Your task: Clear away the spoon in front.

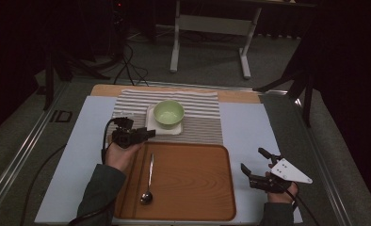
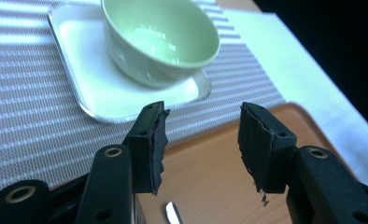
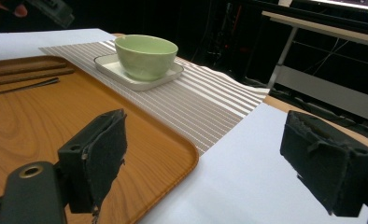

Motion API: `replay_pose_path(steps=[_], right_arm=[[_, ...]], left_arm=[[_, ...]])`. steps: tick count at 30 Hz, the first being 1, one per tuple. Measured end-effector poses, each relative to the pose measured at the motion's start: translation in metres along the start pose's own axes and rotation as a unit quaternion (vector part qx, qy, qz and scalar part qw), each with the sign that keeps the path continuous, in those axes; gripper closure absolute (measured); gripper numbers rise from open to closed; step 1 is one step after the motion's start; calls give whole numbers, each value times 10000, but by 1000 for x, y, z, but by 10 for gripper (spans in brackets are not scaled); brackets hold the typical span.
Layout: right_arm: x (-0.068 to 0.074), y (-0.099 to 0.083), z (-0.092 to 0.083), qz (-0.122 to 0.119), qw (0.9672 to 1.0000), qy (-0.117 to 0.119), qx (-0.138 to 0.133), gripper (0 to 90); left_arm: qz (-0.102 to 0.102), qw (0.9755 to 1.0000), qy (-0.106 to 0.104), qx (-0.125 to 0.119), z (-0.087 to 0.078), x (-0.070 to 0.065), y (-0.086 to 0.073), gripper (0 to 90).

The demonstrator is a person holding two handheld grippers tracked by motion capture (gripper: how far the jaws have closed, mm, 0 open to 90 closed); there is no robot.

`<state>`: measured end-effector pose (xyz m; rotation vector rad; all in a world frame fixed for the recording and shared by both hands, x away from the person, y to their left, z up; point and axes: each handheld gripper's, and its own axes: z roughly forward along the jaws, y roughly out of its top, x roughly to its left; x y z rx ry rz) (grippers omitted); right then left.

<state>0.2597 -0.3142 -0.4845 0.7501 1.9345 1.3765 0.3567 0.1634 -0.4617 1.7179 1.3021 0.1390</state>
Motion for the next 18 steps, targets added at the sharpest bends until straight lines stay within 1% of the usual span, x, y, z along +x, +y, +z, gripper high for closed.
replay_pose_path(steps=[2,5,10,13,18], right_arm=[[0,0,0,-2,10000,2,1,141],[0,0,-1,4,10000,-2,-10,141],[0,0,0,4,10000,1,-13,140],[0,0,0,4,10000,-1,-12,141],[0,0,-1,0,10000,-10,-22,140]], left_arm=[[-20,10000,-16,-65,-3,0,5,517],[53,9998,-78,-156,-6,0,11,538],[88,9995,-39,-291,-10,1,20,537],[55,9991,-42,-424,-11,1,25,537],[-2,9985,-15,-546,-12,2,34,532]])
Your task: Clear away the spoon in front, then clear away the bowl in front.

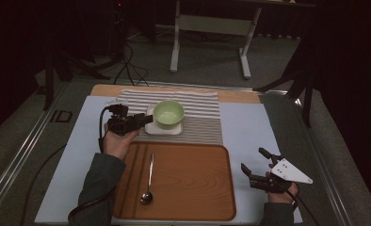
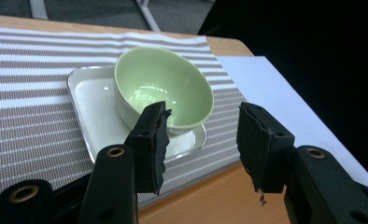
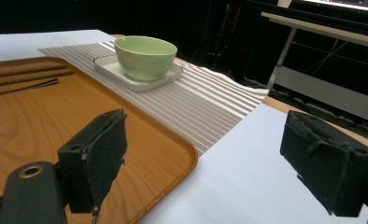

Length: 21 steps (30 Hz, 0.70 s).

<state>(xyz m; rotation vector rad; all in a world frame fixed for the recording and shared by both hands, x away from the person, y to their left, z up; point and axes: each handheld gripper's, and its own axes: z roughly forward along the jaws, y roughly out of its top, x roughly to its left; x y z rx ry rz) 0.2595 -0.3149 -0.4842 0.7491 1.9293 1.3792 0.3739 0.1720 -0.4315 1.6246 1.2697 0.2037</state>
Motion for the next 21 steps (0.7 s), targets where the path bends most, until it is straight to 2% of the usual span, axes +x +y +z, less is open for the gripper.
replay_pose_path(steps=[13,21], right_arm=[[-1,0,1,14,10000,9,11,140],[-1,-1,0,25,10000,8,6,140]], left_arm=[[-111,9998,-56,-150,17,4,12,504],[-261,9994,91,-224,28,10,19,493]])
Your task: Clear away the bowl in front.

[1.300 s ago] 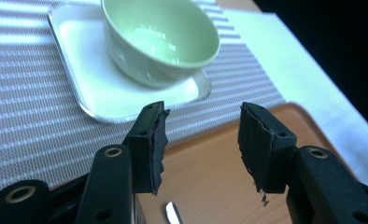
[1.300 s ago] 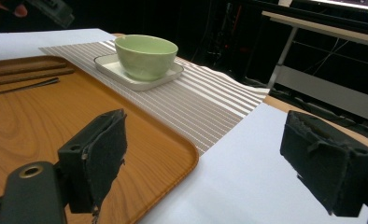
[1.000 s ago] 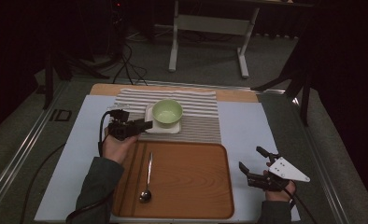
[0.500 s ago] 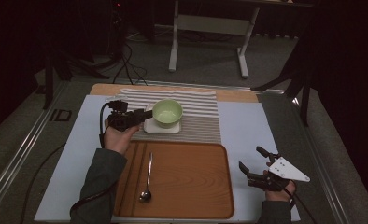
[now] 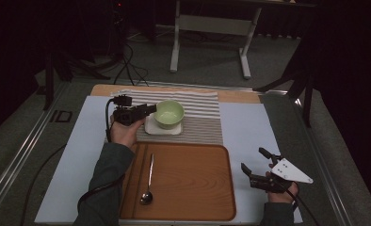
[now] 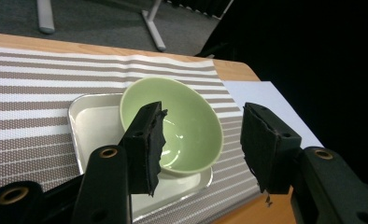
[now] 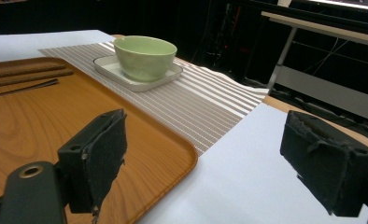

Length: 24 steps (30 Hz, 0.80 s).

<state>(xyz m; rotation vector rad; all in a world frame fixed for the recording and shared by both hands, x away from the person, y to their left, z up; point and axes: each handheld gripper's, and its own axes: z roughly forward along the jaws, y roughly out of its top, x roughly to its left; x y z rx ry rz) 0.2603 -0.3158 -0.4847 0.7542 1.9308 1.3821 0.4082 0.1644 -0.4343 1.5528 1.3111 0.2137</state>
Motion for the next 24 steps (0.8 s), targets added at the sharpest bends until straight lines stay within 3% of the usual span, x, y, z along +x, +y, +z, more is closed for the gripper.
replay_pose_path(steps=[10,15,24], right_arm=[[-1,0,0,19,10000,-11,-27,140],[-1,0,1,59,10000,16,-47,140],[-2,0,-1,53,10000,-21,-57,140]], left_arm=[[-87,9996,245,58,21,8,-1,487],[-265,9987,420,87,34,13,-8,505],[-360,9971,584,343,53,18,-15,513]])
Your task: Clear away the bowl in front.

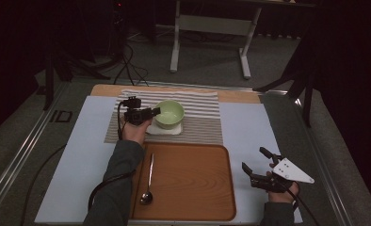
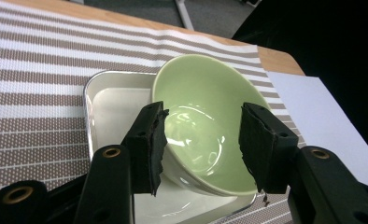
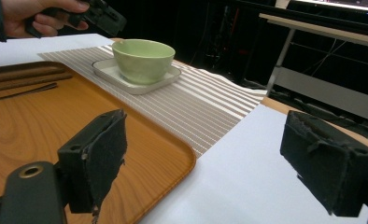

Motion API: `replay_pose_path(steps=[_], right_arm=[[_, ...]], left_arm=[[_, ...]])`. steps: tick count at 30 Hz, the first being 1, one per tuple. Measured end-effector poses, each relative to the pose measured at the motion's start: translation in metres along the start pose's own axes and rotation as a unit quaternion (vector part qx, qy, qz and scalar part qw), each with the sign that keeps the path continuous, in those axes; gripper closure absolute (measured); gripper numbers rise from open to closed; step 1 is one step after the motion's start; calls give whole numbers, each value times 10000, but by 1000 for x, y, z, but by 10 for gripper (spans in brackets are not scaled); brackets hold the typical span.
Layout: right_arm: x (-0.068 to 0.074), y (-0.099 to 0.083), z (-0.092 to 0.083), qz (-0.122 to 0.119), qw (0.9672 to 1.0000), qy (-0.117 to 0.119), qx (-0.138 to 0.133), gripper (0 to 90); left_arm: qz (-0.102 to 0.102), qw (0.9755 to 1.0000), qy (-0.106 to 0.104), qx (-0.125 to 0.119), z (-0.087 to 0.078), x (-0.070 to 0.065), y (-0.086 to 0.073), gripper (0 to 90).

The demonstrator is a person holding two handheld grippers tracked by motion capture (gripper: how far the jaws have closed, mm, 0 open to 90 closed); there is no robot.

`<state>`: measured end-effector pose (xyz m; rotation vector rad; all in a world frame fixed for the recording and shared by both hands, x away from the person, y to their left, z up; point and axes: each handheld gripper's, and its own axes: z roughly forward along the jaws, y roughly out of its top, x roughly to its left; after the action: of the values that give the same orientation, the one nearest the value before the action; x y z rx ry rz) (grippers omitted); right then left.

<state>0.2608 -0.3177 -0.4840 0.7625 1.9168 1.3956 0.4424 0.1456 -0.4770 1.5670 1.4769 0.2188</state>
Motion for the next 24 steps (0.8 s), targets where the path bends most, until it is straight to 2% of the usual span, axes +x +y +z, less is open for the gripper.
replay_pose_path(steps=[4,8,15,18,20,21,22,24], right_arm=[[0,0,0,7,10000,-3,-4,140],[-1,0,0,21,10000,3,2,140],[-1,0,-1,29,10000,-13,-11,140],[-2,0,-1,54,10000,-12,-33,140],[-1,0,0,55,10000,2,-30,140],[-1,0,0,55,10000,2,-30,140],[-1,0,0,49,10000,12,-27,140],[0,0,0,43,10000,23,-32,140]], left_arm=[[-36,9999,78,93,6,3,-1,518],[-228,9995,152,185,12,7,-3,537],[-252,9989,171,352,23,6,-4,544],[-328,9983,282,395,28,6,-4,557],[-339,9973,426,503,32,5,-5,595],[-339,9973,426,503,32,5,-5,612],[-351,9962,540,579,36,5,-7,612],[-429,9959,549,583,38,5,-8,629]])
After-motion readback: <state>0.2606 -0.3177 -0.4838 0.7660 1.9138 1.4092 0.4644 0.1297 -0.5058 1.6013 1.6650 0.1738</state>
